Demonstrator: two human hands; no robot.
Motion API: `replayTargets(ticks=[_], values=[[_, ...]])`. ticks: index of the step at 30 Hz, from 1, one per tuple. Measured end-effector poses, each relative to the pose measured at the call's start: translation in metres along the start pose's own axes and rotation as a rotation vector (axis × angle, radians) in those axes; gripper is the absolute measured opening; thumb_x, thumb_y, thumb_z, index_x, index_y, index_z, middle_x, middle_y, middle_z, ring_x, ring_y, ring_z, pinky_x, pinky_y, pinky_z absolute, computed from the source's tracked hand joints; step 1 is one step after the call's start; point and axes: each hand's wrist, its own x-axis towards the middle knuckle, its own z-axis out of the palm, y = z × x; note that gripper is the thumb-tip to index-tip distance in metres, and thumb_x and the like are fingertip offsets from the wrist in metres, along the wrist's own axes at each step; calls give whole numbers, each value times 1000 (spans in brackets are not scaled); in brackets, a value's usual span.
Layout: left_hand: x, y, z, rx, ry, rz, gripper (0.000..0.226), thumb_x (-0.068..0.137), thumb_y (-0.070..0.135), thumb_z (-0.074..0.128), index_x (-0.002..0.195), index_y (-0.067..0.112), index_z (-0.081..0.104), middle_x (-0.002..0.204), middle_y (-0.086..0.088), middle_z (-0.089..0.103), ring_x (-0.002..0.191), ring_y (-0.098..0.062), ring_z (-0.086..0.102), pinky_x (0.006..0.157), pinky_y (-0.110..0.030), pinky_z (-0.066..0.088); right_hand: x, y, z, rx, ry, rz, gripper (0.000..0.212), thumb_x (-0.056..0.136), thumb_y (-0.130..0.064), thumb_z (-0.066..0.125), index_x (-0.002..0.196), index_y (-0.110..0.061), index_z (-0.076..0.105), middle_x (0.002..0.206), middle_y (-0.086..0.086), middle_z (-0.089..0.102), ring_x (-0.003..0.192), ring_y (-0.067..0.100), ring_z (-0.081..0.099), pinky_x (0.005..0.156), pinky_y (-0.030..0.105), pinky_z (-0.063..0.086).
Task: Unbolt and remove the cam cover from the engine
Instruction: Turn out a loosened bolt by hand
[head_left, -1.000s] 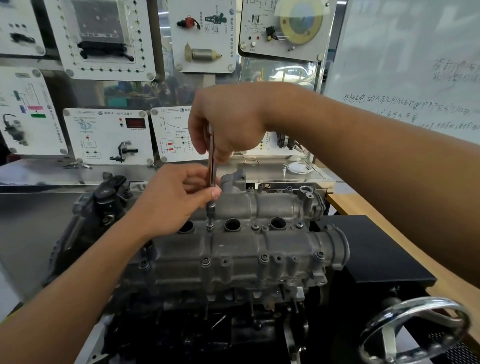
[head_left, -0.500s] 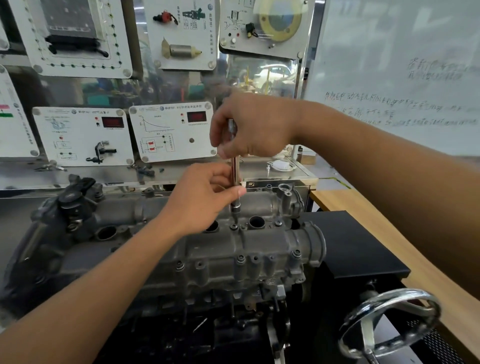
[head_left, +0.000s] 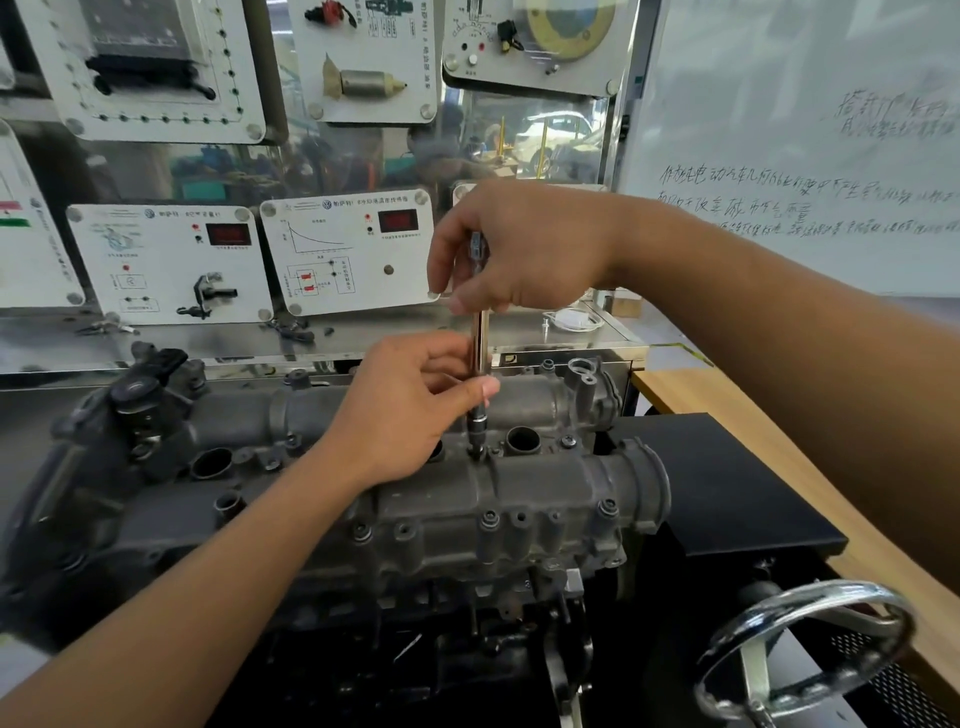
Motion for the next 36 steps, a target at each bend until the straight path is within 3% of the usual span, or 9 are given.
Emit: replayTargets(ticks=[7, 11, 14, 17, 21, 25, 29, 32, 36], values=[[5, 3, 4, -36, 53, 39, 28, 87, 9, 75, 96, 35, 71, 86, 9, 77, 77, -13, 75, 77, -25, 60, -2, 5, -7, 26, 19, -8, 17, 86, -19, 74, 102, -23, 70, 91, -1, 70, 64, 2, 61, 67, 19, 50], [2, -1, 4, -41, 76, 38, 29, 87, 8, 74, 99, 35, 69, 87, 13, 76, 78, -9, 74, 77, -22, 59, 1, 8, 4, 41, 121, -9, 46, 86, -17, 73, 129, -17, 57, 91, -20, 54, 72, -7, 53, 62, 3, 40], [1, -4, 3, -42, 95, 11, 24, 87, 12, 75, 100, 32, 70, 86, 10, 77, 79, -10, 75, 77, -27, 61, -3, 16, 25, 259, 293, -18, 57, 83, -14, 75, 133, -10, 50, 96, -9, 61, 77, 5, 61, 68, 18, 49], [3, -7, 1, 4, 135, -11, 20, 83, 19, 79, 99, 26, 71, 82, 4, 76, 76, -10, 74, 75, -25, 60, -10, 25, 56, 538, 527, -11, 43, 78, -17, 84, 111, -9, 57, 80, 3, 67, 65, 12, 63, 68, 40, 57], [5, -2, 5, 55, 141, 30, 24, 80, 18, 82, 95, 28, 67, 77, 7, 71, 72, -7, 70, 67, -14, 54, -12, 33, 91, 840, 762, -28, 24, 78, -10, 83, 81, -13, 60, 73, 5, 65, 60, 18, 62, 58, 33, 54], [6, 1, 8, 89, 129, 54, 28, 80, 17, 82, 94, 32, 64, 74, 10, 70, 71, -4, 69, 65, -12, 52, -11, 36, 102, 950, 865, -61, 19, 79, -6, 81, 82, -15, 65, 70, -1, 66, 62, 15, 62, 60, 33, 54], [7, -1, 8, 108, 126, 40, 26, 78, 20, 83, 93, 27, 62, 74, 7, 70, 70, -7, 69, 64, -14, 53, -12, 36, 104, 930, 812, -136, 14, 83, -6, 76, 86, -14, 66, 74, 1, 67, 67, 17, 64, 64, 33, 56], [9, -3, 9, 45, 49, 27, 21, 85, 14, 76, 101, 19, 63, 88, 3, 73, 81, -10, 72, 75, -25, 58, -14, 39, 107, 951, 779, -160, 7, 90, -3, 67, 92, -9, 64, 74, -7, 63, 62, 2, 57, 61, 18, 47], [7, -6, 8, -24, -128, 70, 26, 100, 3, 54, 122, 12, 63, 108, 3, 76, 103, -10, 71, 94, -25, 54, -20, 43, 110, 938, 807, -171, 9, 98, -2, 53, 100, -1, 62, 79, 1, 62, 63, -1, 55, 63, 17, 44]])
